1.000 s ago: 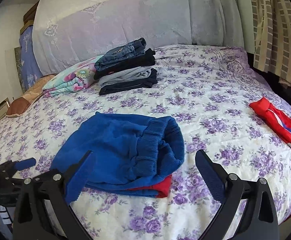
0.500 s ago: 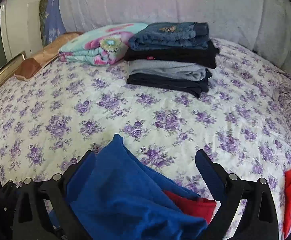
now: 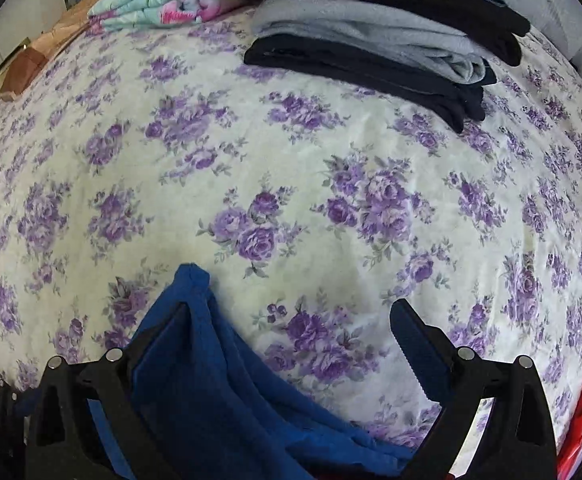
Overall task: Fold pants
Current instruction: 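Grasp the folded blue pants edge with the right gripper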
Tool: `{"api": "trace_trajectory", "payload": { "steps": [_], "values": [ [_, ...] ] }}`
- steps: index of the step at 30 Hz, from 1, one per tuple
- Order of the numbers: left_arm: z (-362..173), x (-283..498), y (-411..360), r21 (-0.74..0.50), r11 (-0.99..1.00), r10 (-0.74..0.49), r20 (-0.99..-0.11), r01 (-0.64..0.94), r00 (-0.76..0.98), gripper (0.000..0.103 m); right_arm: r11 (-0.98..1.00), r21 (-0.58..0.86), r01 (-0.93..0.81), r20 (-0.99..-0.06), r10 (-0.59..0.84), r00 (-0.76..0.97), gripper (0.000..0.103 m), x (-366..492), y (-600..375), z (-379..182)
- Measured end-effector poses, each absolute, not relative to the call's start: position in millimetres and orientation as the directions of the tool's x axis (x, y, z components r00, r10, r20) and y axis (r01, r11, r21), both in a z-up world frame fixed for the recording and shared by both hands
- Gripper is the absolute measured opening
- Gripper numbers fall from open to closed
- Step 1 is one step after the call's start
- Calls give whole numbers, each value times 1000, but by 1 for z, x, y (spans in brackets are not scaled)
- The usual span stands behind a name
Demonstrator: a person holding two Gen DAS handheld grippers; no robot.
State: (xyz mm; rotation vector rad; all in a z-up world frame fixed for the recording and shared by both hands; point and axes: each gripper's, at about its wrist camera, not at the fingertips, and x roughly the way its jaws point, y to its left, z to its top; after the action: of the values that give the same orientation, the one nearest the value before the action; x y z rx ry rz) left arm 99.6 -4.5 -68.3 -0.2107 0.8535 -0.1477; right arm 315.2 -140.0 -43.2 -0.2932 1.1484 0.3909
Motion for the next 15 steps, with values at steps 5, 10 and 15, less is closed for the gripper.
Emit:
{"api": "trace_trajectory", "payload": {
  "steps": [5,10,15],
  "values": [
    [-69,96,0,-265,963,-236,-713,58,661,99,748,515,-419,-815,579,32,99,322,-162,-27],
    [-70,95,-1,-264,963,-236,-707,61,666,99,646,619,-446,-763,630,-146,71,320,-157,-42],
    [-71,95,-1,-267,961,-240,-702,65,670,99,650,600,-466,-777,612,-147,24,320,-157,-55]
  ]
}}
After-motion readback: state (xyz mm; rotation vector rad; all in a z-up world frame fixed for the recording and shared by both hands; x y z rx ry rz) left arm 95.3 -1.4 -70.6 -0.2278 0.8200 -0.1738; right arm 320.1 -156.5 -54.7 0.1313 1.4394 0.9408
